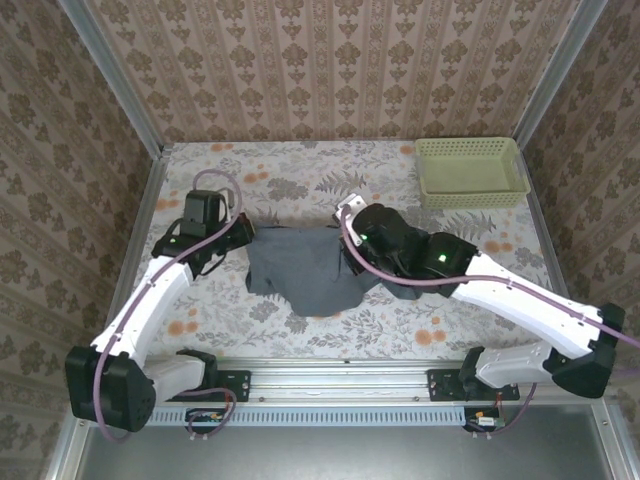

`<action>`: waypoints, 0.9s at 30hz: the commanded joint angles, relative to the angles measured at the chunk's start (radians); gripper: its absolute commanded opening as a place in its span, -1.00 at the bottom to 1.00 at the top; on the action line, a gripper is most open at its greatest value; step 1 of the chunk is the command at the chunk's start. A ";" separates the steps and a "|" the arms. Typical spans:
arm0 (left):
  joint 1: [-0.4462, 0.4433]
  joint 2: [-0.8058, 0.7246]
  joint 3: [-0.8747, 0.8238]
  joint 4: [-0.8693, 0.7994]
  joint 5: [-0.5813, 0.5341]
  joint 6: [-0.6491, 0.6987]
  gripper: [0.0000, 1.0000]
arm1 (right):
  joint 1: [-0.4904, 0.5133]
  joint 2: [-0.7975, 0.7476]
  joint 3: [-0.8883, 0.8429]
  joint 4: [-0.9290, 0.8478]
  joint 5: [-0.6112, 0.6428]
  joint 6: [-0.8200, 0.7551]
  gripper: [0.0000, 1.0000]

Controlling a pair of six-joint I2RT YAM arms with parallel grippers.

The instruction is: Fold the inside-out t-shirt

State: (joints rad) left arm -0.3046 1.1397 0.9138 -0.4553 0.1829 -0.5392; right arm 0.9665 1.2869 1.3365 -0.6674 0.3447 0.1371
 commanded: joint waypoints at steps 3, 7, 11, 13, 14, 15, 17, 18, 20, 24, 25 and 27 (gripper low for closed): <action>-0.032 0.066 -0.014 -0.012 -0.020 -0.004 -1.00 | -0.038 0.252 0.096 -0.062 0.041 0.079 -1.00; -0.004 0.087 -0.082 -0.043 -0.044 0.001 -1.00 | -0.126 0.450 0.175 -0.054 -0.030 0.127 -1.00; 0.033 0.041 -0.176 -0.023 -0.017 -0.007 -1.00 | -0.128 0.561 0.237 -0.003 -0.138 0.117 -0.68; 0.039 0.030 -0.204 -0.020 -0.022 -0.004 -0.98 | -0.135 0.574 0.252 0.001 -0.179 0.137 -0.35; 0.043 0.031 -0.213 -0.023 -0.021 -0.002 -0.98 | -0.140 0.564 0.247 0.003 -0.185 0.147 -0.21; 0.046 0.035 -0.219 -0.022 -0.020 -0.001 -0.98 | -0.144 0.550 0.231 0.013 -0.189 0.152 -0.15; 0.054 0.041 -0.235 -0.011 -0.017 0.000 -0.98 | -0.160 0.477 0.145 0.063 -0.201 0.164 0.01; 0.058 0.043 -0.246 0.002 -0.014 -0.001 -0.98 | -0.170 0.435 0.088 0.093 -0.224 0.168 0.07; 0.065 0.047 -0.259 0.024 -0.002 -0.005 -0.98 | -0.205 0.354 -0.031 0.166 -0.282 0.183 0.16; 0.070 0.066 -0.253 0.045 0.016 -0.003 -0.98 | -0.272 0.272 -0.229 0.303 -0.414 0.225 0.16; 0.071 0.069 -0.251 0.043 0.017 0.000 -0.98 | -0.276 0.266 -0.262 0.334 -0.434 0.228 0.16; 0.072 0.071 -0.245 0.039 0.016 0.004 -0.99 | -0.280 0.266 -0.311 0.392 -0.455 0.231 0.16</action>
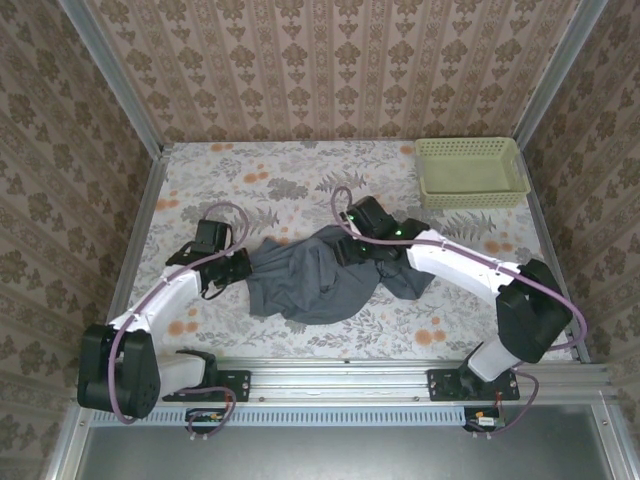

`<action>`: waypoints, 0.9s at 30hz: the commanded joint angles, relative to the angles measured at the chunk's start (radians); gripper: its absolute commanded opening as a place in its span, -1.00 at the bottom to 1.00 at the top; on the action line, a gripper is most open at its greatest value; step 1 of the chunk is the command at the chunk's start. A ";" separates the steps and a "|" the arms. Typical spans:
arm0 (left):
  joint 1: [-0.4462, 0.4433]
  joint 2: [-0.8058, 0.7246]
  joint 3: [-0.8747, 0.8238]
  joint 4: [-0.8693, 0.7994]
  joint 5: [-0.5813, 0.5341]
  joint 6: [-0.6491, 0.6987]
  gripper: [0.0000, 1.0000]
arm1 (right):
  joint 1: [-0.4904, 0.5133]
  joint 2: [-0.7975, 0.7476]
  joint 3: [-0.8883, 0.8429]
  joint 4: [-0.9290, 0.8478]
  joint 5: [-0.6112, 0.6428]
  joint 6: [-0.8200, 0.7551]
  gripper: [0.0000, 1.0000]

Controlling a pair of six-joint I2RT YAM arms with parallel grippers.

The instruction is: Fold the inside-out t-shirt

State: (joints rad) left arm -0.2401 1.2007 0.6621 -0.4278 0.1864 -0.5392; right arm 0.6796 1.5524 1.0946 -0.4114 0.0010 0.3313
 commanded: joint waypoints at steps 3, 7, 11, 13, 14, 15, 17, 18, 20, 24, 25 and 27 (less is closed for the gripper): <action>0.007 0.007 0.007 0.013 0.016 0.003 -0.99 | 0.006 0.046 -0.081 0.168 -0.098 0.032 0.13; 0.007 0.006 0.007 0.013 0.018 0.001 -0.99 | 0.009 0.120 -0.046 0.202 -0.114 0.018 0.10; 0.007 0.002 0.004 0.019 0.022 -0.007 -0.99 | 0.015 0.176 0.017 0.203 -0.114 0.001 0.10; 0.007 0.002 0.005 0.019 0.024 -0.008 -0.99 | 0.019 0.198 0.042 0.202 -0.109 -0.004 0.10; 0.007 0.002 0.005 0.020 0.024 -0.007 -0.99 | 0.021 0.213 0.061 0.197 -0.109 -0.006 0.09; 0.007 0.002 0.006 0.020 0.024 -0.007 -0.98 | 0.024 0.222 0.071 0.194 -0.110 -0.008 0.09; 0.007 0.003 0.007 0.018 0.022 -0.005 -0.98 | 0.030 0.236 0.092 0.193 -0.110 -0.012 0.09; 0.007 0.005 0.010 0.016 0.022 -0.004 -0.99 | 0.035 0.244 0.101 0.192 -0.108 -0.014 0.09; 0.007 0.005 0.010 0.017 0.021 -0.002 -0.99 | 0.040 0.266 0.124 0.176 -0.090 -0.018 0.08; 0.008 0.004 0.008 0.017 0.021 -0.001 -0.99 | 0.053 0.307 0.164 0.140 -0.055 -0.035 0.03; 0.008 0.005 0.008 0.018 0.021 -0.001 -0.99 | 0.054 0.310 0.170 0.133 -0.051 -0.037 0.02; 0.008 0.005 0.010 0.020 0.022 -0.001 -0.99 | 0.061 0.309 0.179 0.125 -0.042 -0.046 0.02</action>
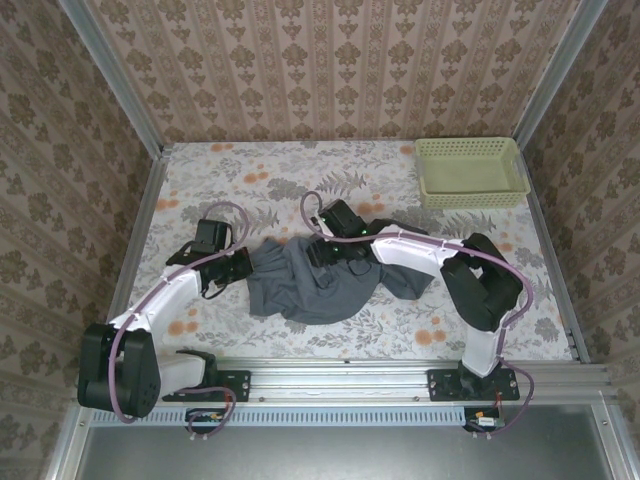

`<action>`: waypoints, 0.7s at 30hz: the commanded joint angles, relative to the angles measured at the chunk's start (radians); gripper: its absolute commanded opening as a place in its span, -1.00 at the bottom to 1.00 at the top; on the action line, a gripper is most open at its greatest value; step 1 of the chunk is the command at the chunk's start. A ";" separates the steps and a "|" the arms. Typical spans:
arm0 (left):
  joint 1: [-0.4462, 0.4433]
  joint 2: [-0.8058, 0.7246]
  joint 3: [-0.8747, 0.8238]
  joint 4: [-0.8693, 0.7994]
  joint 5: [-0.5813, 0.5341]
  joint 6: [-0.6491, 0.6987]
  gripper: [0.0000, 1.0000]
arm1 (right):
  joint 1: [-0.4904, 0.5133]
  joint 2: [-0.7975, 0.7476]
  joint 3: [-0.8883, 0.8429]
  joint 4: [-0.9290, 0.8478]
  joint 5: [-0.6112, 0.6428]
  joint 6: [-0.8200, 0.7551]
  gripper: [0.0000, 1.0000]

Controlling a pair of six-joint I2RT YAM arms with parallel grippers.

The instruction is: Fold the inside-out t-shirt

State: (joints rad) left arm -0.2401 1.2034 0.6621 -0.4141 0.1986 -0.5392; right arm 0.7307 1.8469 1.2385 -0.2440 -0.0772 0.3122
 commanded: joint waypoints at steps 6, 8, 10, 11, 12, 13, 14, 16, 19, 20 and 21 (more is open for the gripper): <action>0.007 0.004 0.008 0.012 0.015 -0.005 -0.99 | 0.019 0.012 0.048 -0.014 -0.001 -0.051 0.20; 0.008 0.003 0.007 0.011 0.018 -0.004 -0.99 | 0.019 0.027 0.069 -0.019 0.003 -0.058 0.11; 0.007 0.002 0.008 0.008 0.019 -0.003 -1.00 | 0.020 0.036 0.091 -0.031 0.012 -0.066 -0.05; 0.008 -0.001 0.006 0.005 0.019 -0.001 -1.00 | 0.023 0.037 0.105 -0.042 0.021 -0.075 -0.21; 0.008 -0.002 0.005 0.005 0.018 -0.001 -1.00 | 0.028 0.037 0.118 -0.053 0.030 -0.085 -0.35; 0.007 -0.004 0.005 0.005 0.018 -0.001 -1.00 | 0.030 0.038 0.127 -0.061 0.042 -0.092 -0.44; 0.007 -0.004 0.004 0.003 0.016 0.001 -1.00 | 0.036 0.035 0.142 -0.076 0.056 -0.101 -0.59; 0.007 -0.005 0.005 0.001 0.016 0.002 -1.00 | 0.052 0.025 0.165 -0.103 0.093 -0.123 -0.81; 0.007 -0.005 0.006 0.001 0.013 0.003 -1.00 | 0.079 -0.014 0.180 -0.135 0.162 -0.149 -1.00; 0.007 -0.005 0.005 0.000 0.012 0.004 -1.00 | 0.088 -0.034 0.182 -0.143 0.186 -0.154 -1.00; 0.008 -0.005 0.005 -0.001 0.010 0.003 -1.00 | 0.096 -0.059 0.179 -0.149 0.206 -0.158 -1.00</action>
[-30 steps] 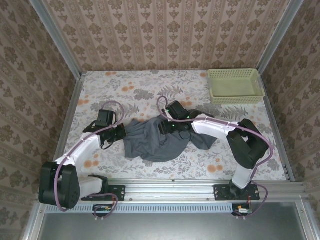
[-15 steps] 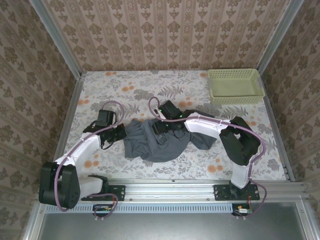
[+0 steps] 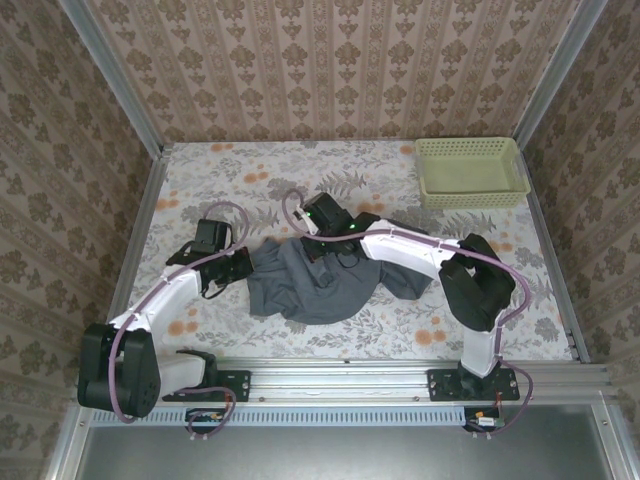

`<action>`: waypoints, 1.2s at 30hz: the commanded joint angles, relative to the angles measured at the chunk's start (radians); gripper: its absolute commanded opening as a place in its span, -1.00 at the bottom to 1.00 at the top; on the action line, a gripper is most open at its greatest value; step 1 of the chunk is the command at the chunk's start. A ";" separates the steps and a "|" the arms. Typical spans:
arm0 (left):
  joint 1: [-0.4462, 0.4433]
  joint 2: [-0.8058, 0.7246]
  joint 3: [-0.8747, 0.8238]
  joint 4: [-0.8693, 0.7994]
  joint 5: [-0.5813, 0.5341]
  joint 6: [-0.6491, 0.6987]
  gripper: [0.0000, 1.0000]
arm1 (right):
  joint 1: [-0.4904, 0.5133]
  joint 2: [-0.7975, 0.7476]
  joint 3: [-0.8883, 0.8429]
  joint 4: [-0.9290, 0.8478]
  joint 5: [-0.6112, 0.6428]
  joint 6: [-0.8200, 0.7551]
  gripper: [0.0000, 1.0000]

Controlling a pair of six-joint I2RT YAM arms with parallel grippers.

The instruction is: Fold the inside-out t-shirt

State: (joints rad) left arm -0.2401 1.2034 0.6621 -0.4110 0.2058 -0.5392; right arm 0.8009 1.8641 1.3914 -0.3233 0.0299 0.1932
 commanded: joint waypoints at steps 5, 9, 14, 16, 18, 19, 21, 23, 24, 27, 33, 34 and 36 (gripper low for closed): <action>0.009 -0.002 0.012 -0.007 -0.008 0.003 -1.00 | 0.066 -0.222 0.015 -0.103 0.203 -0.065 -1.00; 0.013 -0.017 0.016 -0.015 -0.020 -0.005 -1.00 | 0.104 -0.361 0.013 -0.147 0.341 -0.095 -1.00; 0.015 -0.040 0.019 0.001 0.007 -0.010 -1.00 | 0.104 -0.555 0.006 -0.168 0.397 -0.083 -1.00; 0.013 -0.044 0.024 0.009 0.029 -0.010 -1.00 | 0.105 -0.585 0.016 -0.166 0.366 -0.075 -1.00; 0.009 -0.045 0.032 0.012 0.038 -0.011 -1.00 | 0.106 -0.584 0.024 -0.156 0.317 -0.068 -1.00; 0.006 -0.047 0.036 0.011 0.040 -0.009 -1.00 | 0.108 -0.569 0.022 -0.141 0.293 -0.064 -1.00; 0.005 -0.052 0.038 0.005 0.036 -0.010 -1.00 | 0.110 -0.511 0.013 -0.123 0.266 -0.042 -1.00; 0.006 -0.063 0.035 -0.005 0.021 -0.011 -1.00 | 0.118 -0.419 0.006 -0.105 0.210 -0.016 -1.00; 0.006 -0.069 0.030 -0.012 0.009 -0.013 -1.00 | 0.135 -0.371 0.000 -0.092 0.197 -0.012 -1.00; 0.017 -0.072 0.020 -0.035 -0.007 -0.012 -1.00 | 0.180 -0.257 -0.005 -0.090 0.218 -0.007 -1.00; 0.037 -0.068 0.013 -0.080 -0.052 0.002 -0.65 | 0.185 -0.291 -0.086 -0.076 0.201 0.002 -0.52; 0.038 -0.077 0.017 -0.090 -0.063 0.002 -0.49 | 0.182 -0.320 -0.111 -0.067 0.198 0.004 -0.33; 0.034 -0.111 0.033 -0.120 -0.093 -0.002 -0.21 | 0.161 -0.371 -0.152 -0.064 0.201 0.034 -0.04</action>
State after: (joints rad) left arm -0.2123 1.1427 0.6689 -0.4637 0.1726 -0.5385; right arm 0.9848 1.6047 1.2686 -0.4164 0.2436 0.1951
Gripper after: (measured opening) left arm 0.352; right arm 0.434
